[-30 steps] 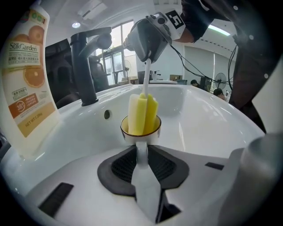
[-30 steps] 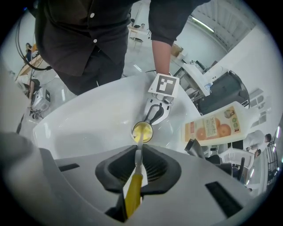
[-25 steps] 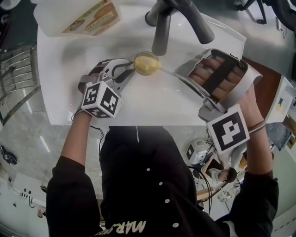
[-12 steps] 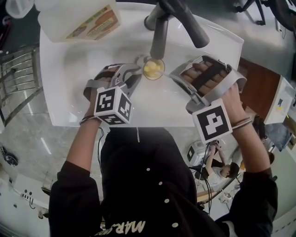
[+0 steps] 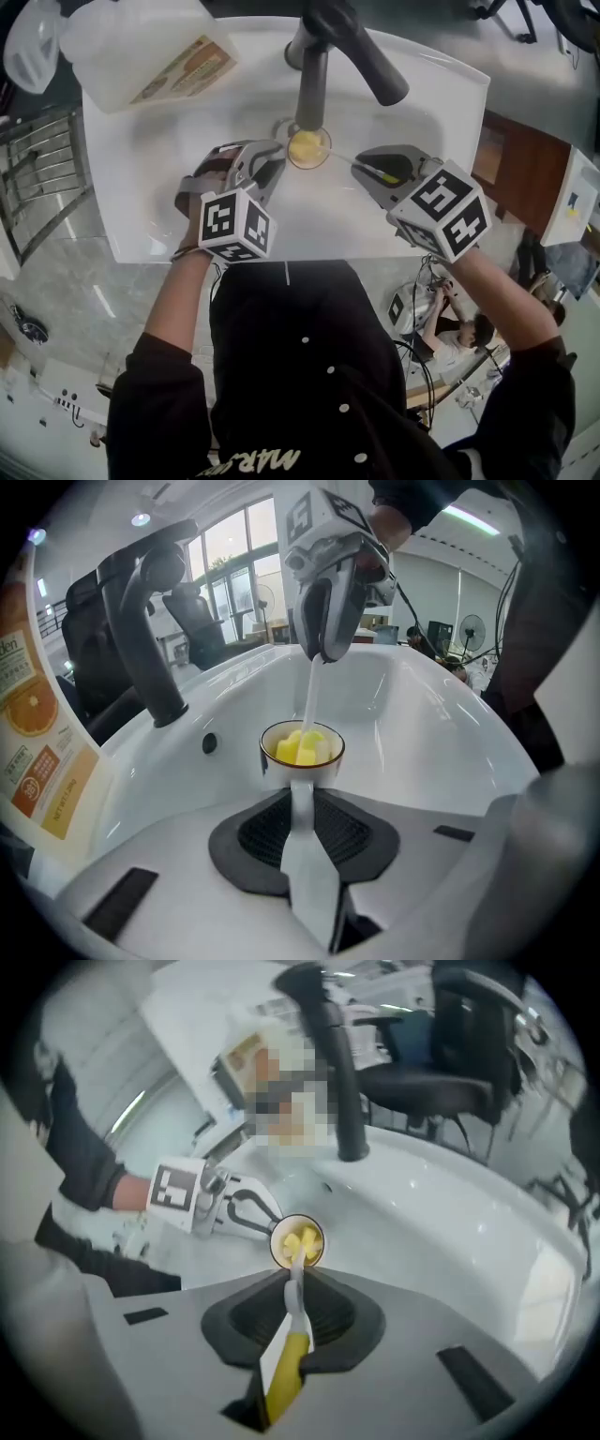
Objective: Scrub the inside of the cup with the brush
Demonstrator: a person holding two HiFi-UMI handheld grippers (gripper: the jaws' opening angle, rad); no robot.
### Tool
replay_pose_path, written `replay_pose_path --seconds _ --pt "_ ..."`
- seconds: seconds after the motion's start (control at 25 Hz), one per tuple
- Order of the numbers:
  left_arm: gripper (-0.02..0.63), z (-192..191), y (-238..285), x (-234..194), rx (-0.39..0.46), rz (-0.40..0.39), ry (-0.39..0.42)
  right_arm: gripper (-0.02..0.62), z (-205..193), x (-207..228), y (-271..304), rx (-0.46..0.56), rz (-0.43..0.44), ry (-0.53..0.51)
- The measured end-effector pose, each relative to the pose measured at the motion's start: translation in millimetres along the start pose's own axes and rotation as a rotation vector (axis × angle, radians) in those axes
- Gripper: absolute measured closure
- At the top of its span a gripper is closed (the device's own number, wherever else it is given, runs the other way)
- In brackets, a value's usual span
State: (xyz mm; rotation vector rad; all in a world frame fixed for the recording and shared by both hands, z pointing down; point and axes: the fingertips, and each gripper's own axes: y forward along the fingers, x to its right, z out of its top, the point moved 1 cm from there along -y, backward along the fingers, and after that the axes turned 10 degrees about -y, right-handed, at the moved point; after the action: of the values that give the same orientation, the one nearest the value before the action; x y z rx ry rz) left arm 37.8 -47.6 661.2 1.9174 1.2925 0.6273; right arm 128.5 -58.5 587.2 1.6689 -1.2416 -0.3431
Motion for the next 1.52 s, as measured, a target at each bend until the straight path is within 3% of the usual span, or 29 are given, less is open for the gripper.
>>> replay_pose_path --seconds 0.24,0.32,0.36,0.56,0.76,0.88,0.96,1.16,1.32,1.4,1.52 --pt "0.517 1 0 -1 -0.014 0.003 0.002 0.538 -17 3 0 0.188 0.086 0.835" --pt "0.517 1 1 -2 -0.017 0.002 0.006 0.538 -19 2 0 0.233 0.09 0.974" --pt "0.517 1 1 -2 -0.018 0.002 0.007 0.538 -19 2 0 0.238 0.081 0.964" --pt "0.517 0 0 -5 -0.024 -0.005 0.01 0.541 -15 -5 -4 0.166 0.016 0.62" --pt "0.517 -2 1 -5 -0.031 -0.013 0.026 0.543 -14 -11 -19 0.162 -0.016 0.478" --pt "0.516 -4 2 -7 -0.04 -0.009 0.028 0.545 -9 -13 -32 0.152 -0.044 0.304" --pt "0.516 -5 2 -6 -0.047 -0.009 0.032 0.545 -4 -16 -40 0.125 -0.063 0.088" --pt "0.517 -6 2 -6 -0.062 -0.006 0.054 0.545 10 -22 -50 -0.062 -0.124 -0.73" --pt "0.515 -6 1 -7 -0.071 -0.005 0.052 0.545 21 -21 -42 -0.234 -0.156 -1.303" --pt "0.515 -4 1 -7 -0.069 -0.005 0.045 0.545 26 -23 -35 -0.292 -0.173 -1.531" --pt "0.515 -1 2 -7 -0.071 -0.004 0.04 0.546 24 -27 -21 -0.364 -0.173 -1.725"
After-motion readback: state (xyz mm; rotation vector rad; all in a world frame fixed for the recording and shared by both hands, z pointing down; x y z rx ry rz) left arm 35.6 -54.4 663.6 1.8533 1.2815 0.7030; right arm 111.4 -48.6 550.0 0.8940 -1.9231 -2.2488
